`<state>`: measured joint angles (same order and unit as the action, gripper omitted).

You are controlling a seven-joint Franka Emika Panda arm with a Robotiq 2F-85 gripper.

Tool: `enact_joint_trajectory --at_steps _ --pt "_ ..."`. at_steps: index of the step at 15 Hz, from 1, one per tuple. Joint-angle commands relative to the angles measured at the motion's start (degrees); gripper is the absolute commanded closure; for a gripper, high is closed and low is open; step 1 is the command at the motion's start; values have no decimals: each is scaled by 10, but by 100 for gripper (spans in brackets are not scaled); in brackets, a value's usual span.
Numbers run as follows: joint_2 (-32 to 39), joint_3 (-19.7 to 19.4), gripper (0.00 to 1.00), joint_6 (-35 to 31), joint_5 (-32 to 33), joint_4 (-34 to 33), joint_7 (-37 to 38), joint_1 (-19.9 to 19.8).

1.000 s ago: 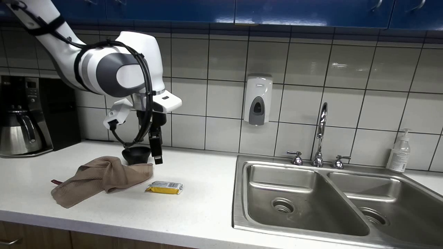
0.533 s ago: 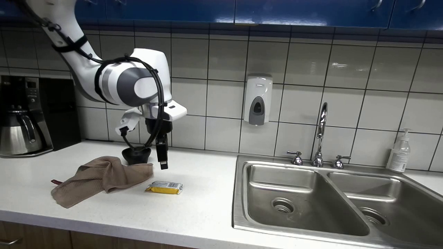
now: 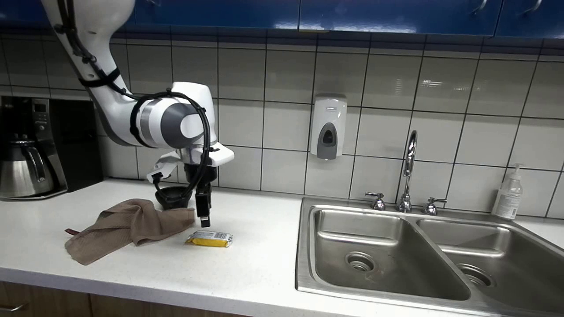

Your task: Put the orange packet in the bowl

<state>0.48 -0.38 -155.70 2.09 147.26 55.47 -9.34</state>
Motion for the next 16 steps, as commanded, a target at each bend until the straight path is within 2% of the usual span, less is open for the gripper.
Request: enact_joint_trajectory --at_steps 1,16 --pt "22 -23 0 -7 16 -8 39 22" --pt "82 -74 0 -21 9 -27 54 57"
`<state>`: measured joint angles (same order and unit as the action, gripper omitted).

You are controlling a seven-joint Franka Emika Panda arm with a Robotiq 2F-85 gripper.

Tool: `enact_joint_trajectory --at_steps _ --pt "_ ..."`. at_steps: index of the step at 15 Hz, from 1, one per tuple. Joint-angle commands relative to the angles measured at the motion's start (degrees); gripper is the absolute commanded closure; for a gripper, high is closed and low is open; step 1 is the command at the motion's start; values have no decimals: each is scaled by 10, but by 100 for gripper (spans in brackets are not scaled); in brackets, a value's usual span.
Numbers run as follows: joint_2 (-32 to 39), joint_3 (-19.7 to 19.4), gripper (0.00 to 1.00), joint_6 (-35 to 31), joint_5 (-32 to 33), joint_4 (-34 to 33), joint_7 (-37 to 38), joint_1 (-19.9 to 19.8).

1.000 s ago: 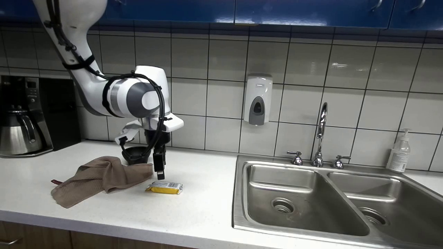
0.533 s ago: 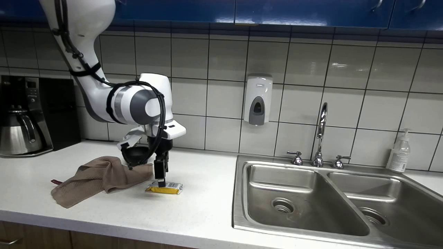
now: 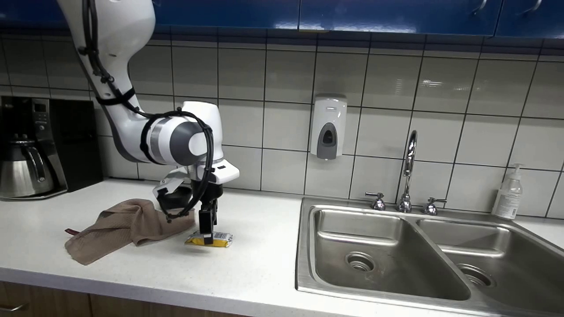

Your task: Put the orange packet in the bowl

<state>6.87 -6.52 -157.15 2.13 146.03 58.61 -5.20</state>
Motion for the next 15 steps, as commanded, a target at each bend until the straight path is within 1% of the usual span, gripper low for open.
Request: enact_joint_trajectory --at_steps 1,4,5,6,7,8,10,11,12,13,14,15 --pt "22 -15 0 -7 8 -16 22 18" --pt "33 -21 0 -7 6 -23 21 27" --pt "36 -23 7 -7 6 -25 20 29" --pt "39 -23 28 -7 3 -27 17 31" --pt "42 -24 32 -8 2 -28 17 33" --pt "43 -26 32 -9 2 -29 17 35" --pt "47 -28 46 -9 0 -33 16 38" --pt "49 -30 56 -9 2 -34 17 40" --pt "50 -30 62 -10 1 -35 16 42" --pt "52 -32 71 -10 0 -37 16 43" --pt "53 -33 78 -10 1 -38 15 44" --pt "53 -34 82 -10 0 -39 15 45"
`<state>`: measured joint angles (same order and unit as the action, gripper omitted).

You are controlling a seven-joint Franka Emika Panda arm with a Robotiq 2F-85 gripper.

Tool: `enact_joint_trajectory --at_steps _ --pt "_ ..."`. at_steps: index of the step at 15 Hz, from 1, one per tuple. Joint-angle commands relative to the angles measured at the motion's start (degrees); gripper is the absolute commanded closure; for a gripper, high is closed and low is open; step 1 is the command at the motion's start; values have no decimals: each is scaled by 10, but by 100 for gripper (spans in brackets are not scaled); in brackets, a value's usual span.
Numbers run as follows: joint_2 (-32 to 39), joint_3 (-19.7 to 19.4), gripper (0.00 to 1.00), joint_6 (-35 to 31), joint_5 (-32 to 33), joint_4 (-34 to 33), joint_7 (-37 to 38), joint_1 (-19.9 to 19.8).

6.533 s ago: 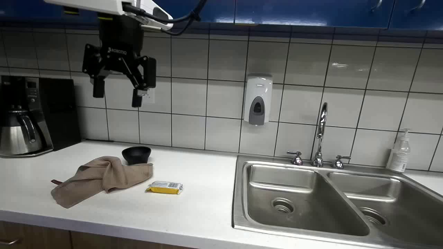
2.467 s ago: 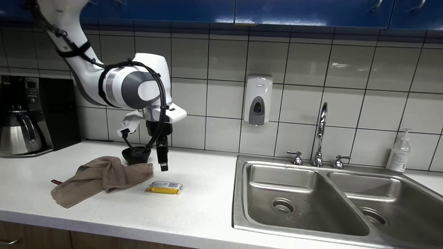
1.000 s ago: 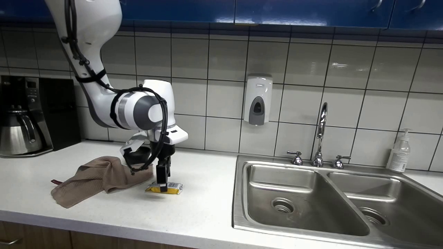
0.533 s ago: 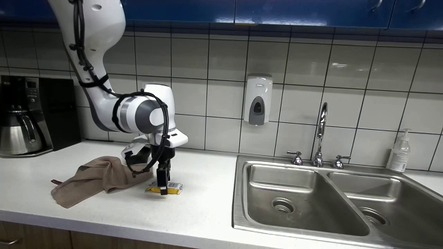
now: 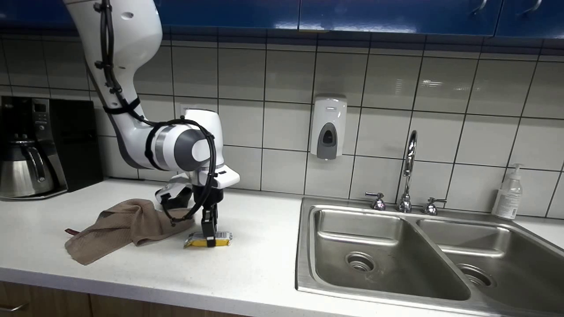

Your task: Put the orange packet in the bowl

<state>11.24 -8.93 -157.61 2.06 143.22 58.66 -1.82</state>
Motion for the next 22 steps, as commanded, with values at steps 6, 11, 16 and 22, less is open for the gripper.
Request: enact_joint_trajectory --at_steps 6,11,16,22 --pt "-57 -5 82 -28 0 25 -2 16" --pt "-141 12 82 -32 8 56 -9 19" --pt "-223 55 82 16 -39 71 -64 18" --pt "-245 91 82 71 -103 53 -120 33"
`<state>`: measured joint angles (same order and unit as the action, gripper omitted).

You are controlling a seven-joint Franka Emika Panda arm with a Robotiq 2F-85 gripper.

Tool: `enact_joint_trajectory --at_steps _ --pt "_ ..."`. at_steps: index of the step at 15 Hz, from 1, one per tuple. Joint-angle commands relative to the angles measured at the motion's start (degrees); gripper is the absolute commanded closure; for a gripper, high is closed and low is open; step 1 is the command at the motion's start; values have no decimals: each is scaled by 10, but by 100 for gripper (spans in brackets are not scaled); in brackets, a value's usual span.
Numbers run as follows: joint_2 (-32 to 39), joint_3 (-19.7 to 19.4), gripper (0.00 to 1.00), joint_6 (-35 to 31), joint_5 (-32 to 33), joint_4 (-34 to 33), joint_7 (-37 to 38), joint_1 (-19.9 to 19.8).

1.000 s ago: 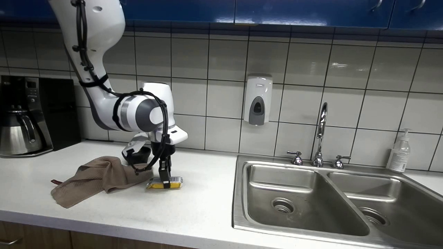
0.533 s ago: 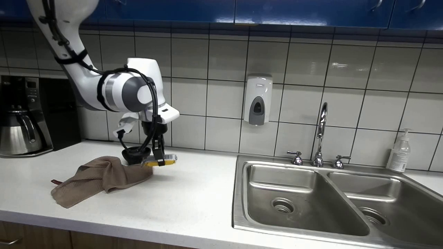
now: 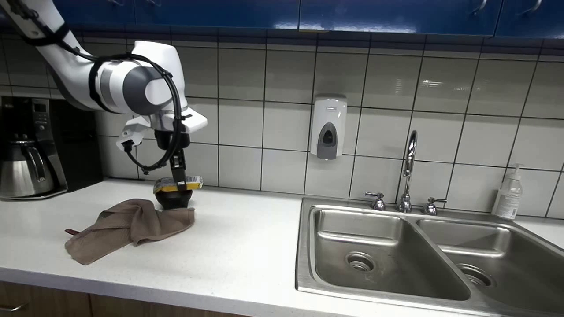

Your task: Put the orange packet in the bowl

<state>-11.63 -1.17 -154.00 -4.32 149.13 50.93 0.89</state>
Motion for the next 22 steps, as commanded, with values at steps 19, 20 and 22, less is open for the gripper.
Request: enact_joint_trajectory --at_steps 19,20,22 --pt "85 59 82 88 -81 -127 -115 32" --pt "95 59 82 90 -78 -136 -113 32" --pt "115 57 82 97 -82 -155 -122 32"
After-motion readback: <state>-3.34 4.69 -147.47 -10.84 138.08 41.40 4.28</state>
